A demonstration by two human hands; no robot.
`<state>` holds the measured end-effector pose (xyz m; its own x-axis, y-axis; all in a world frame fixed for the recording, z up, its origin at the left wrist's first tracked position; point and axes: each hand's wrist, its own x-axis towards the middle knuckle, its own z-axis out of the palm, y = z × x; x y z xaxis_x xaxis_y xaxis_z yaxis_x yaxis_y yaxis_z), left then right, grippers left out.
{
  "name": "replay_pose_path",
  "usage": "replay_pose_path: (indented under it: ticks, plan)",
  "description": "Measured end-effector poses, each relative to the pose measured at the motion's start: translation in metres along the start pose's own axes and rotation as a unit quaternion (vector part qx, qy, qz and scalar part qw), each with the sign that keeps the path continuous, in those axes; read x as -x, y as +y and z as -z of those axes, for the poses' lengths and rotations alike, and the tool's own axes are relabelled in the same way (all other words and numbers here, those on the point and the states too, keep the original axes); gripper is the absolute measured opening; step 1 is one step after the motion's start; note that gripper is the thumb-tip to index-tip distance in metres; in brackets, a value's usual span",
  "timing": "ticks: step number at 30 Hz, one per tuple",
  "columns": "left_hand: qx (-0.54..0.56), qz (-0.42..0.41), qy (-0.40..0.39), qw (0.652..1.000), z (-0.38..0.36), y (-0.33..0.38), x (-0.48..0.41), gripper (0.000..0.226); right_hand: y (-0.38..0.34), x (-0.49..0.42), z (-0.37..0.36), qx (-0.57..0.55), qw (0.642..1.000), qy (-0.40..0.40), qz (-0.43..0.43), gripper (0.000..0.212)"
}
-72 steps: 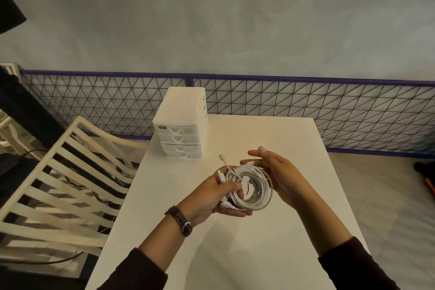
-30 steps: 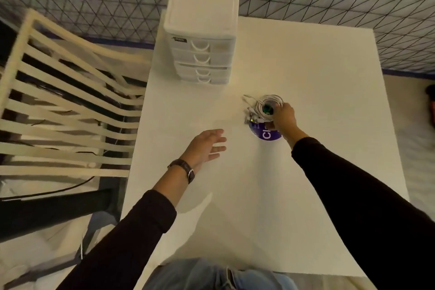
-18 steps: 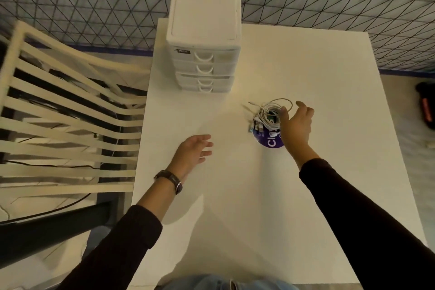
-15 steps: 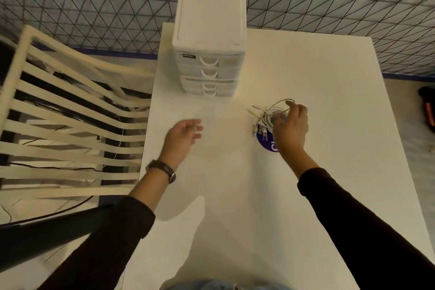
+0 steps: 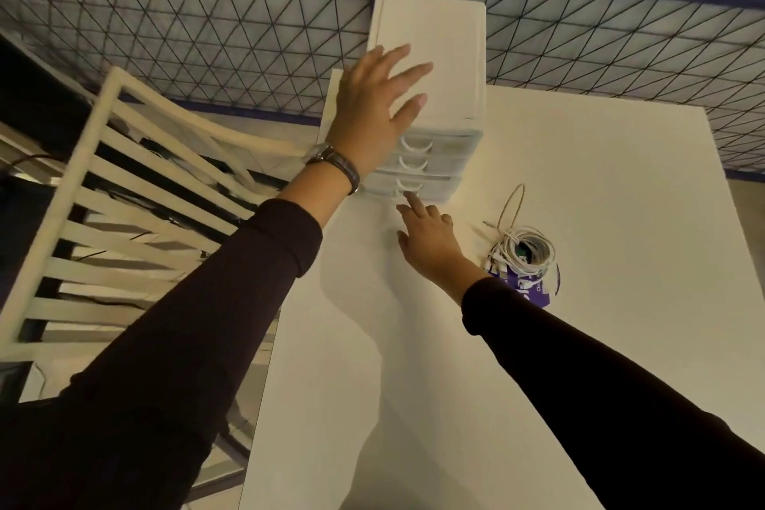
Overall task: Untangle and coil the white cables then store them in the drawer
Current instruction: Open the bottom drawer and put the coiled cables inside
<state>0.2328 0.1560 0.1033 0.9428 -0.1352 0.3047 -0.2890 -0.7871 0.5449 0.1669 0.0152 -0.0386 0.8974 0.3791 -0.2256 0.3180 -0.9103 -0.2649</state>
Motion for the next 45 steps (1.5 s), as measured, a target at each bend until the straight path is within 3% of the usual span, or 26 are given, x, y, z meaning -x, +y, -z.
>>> replay_pose_path:
  ticks: [4,10,19,29,31,35,37,40,42,45]
  plan:
    - [-0.004,0.018,-0.078,0.997,-0.018,-0.015,0.005,0.040,0.001,-0.010,-0.005,0.015,0.999,-0.032,-0.021,0.047]
    - [-0.009,-0.008,-0.056,0.998,-0.026,-0.024,0.008,0.038,-0.001,-0.004,-0.006,-0.054,0.998,-0.001,-0.026,0.039]
    - [-0.004,-0.002,-0.057,0.998,-0.026,-0.022,0.009,0.037,-0.018,0.072,-0.033,-0.063,0.998,0.006,0.019,0.036]
    - [-0.027,0.032,-0.094,0.995,-0.021,-0.015,0.008,0.040,-0.020,0.100,-0.032,-0.083,0.995,-0.043,0.039,0.045]
    - [-0.026,0.038,-0.066,0.997,-0.021,-0.007,0.010,0.038,-0.014,0.106,-0.025,-0.091,0.995,-0.015,0.049,0.040]
    - [0.053,0.007,0.111,0.992,-0.038,0.034,0.035,0.033,0.021,0.121,-0.008,-0.120,0.988,0.100,-0.004,0.030]
    - [0.164,0.014,0.089,0.982,-0.061,0.057,0.053,0.033,0.048,0.128,0.003,-0.145,0.974,0.158,-0.072,0.028]
    - [0.298,0.137,-0.034,0.944,-0.101,0.083,0.072,0.036,0.089,0.133,0.018,-0.192,0.938,0.207,-0.202,0.029]
    - [0.304,0.254,-0.110,0.912,-0.127,0.091,0.075,0.039,0.114,0.133,0.023,-0.218,0.911,0.226,-0.266,0.031]
    - [0.303,0.405,-0.161,0.848,-0.158,0.092,0.067,0.051,0.141,0.129,0.022,-0.275,0.882,0.217,-0.314,0.038]
